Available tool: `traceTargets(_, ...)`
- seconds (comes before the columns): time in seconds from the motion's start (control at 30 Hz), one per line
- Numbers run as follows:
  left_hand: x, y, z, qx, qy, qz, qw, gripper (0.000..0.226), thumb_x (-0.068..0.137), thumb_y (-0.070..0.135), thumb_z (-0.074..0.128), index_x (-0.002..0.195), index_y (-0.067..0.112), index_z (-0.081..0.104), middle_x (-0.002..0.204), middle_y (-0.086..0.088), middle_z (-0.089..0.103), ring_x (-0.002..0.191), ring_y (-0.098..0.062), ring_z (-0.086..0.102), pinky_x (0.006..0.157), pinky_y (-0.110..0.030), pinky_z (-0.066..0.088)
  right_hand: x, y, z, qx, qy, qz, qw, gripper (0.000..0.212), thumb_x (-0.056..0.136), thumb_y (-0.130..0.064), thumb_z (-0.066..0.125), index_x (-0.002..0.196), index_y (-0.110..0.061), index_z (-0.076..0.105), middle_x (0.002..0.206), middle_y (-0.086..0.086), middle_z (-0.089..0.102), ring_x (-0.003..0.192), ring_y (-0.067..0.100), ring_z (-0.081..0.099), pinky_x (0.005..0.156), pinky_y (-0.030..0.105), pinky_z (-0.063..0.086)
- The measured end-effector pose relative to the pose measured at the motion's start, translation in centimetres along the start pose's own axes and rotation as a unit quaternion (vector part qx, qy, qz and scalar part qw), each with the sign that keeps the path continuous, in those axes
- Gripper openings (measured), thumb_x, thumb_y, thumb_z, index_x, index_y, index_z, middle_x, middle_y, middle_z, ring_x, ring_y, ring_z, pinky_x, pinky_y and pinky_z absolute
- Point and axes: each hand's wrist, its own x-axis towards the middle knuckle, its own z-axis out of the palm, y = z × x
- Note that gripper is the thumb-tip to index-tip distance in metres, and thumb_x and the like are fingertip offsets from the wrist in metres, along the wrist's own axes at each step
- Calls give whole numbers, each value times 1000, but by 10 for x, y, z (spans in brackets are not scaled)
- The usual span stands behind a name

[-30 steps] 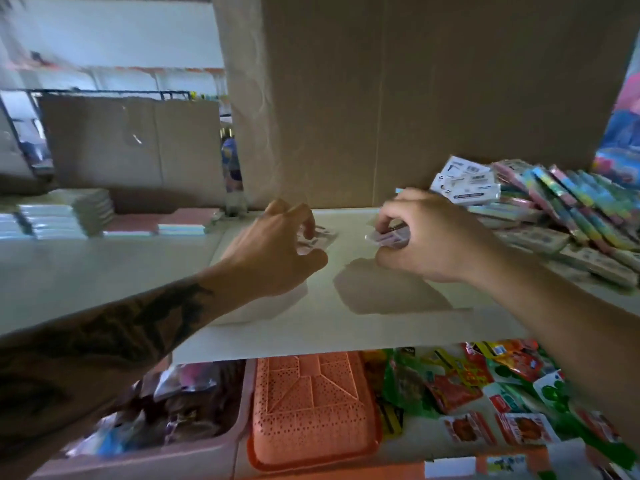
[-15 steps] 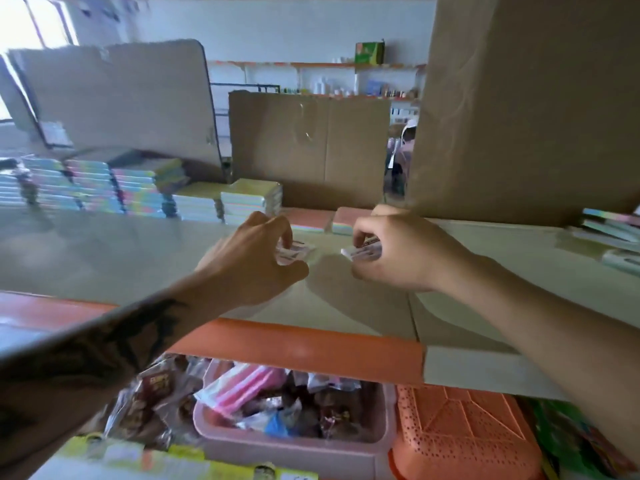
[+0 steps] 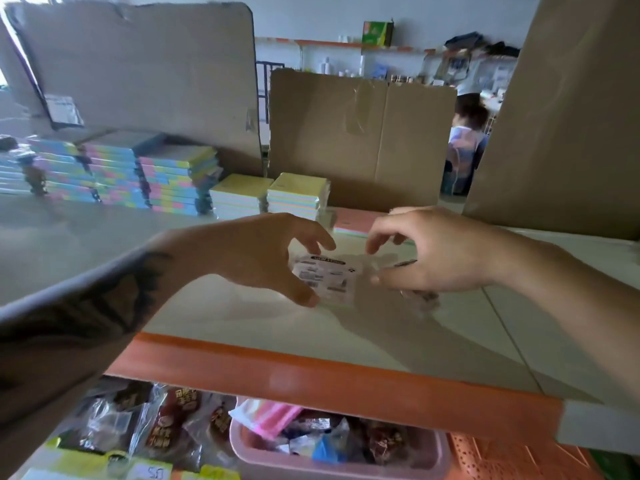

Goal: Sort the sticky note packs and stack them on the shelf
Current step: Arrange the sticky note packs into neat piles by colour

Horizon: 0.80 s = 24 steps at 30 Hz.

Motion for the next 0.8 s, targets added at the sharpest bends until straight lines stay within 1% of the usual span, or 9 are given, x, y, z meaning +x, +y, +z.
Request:
traceTargets(0.1,8,-8,1,-76,33,10,997,47,73,39,90,114,43,68,110,30,65,75,-13,64,69,-25,50,4,0,8,67,20,-50,996,41,78,-54,80,112,-43,62,111,-32,59,111,-3,56,95,21,45)
traceTargets(0.23,15,-9,-1,-169,25,29,985,23,78,37,85,99,30,78,89,15,73,64,-14,59,59,-24,44,5,9,18,200,58,-83,975,38,81,-34,84,115,-33,67,105,-17,72,106,3,65,91,16,45)
traceTargets(0.3,18,-7,-6,-217,27,17,976,33,71,52,74,90,24,77,75,7,69,63,-19,63,59,-29,44,5,11,18,246,56,-74,965,36,80,-33,78,114,-35,67,103,-15,72,103,7,67,91,23,49)
traceTargets(0.37,24,-3,-11,-247,32,2,968,31,70,58,68,74,27,74,69,6,62,64,-28,67,65,-35,44,7,13,22,250,78,-66,963,33,82,-31,81,112,-34,67,97,-17,71,93,5,68,82,20,50)
traceTargets(0.47,36,5,-12,-261,23,-2,965,42,99,47,59,60,39,72,61,11,62,69,-35,67,71,-41,44,13,13,25,240,131,-46,961,20,90,-25,79,106,-32,68,84,-23,67,77,2,66,68,12,45)
traceTargets(0.53,41,9,-10,-272,15,8,962,48,103,54,47,65,41,74,64,6,68,66,-33,65,71,-41,44,15,15,25,267,135,-23,954,16,92,-22,77,103,-32,70,78,-22,67,69,0,63,65,14,44)
traceTargets(0.63,46,2,-2,-319,64,30,945,45,80,73,57,80,32,75,72,0,69,62,-28,63,64,-37,41,15,22,22,330,143,18,933,12,91,-19,76,97,-28,72,82,-8,74,71,11,68,71,30,49)
traceTargets(0.73,48,-9,12,-365,141,26,920,60,64,62,77,101,17,70,75,-5,71,60,-23,59,59,-33,40,14,28,21,416,157,54,894,7,91,-15,75,95,-19,71,83,2,76,71,16,68,70,32,49)
traceTargets(0.8,47,-9,19,-393,170,16,904,56,65,51,86,106,16,70,85,-6,77,61,-19,56,52,-27,40,14,32,20,471,177,69,862,6,90,-15,75,93,-17,70,82,4,75,72,17,68,71,35,47)
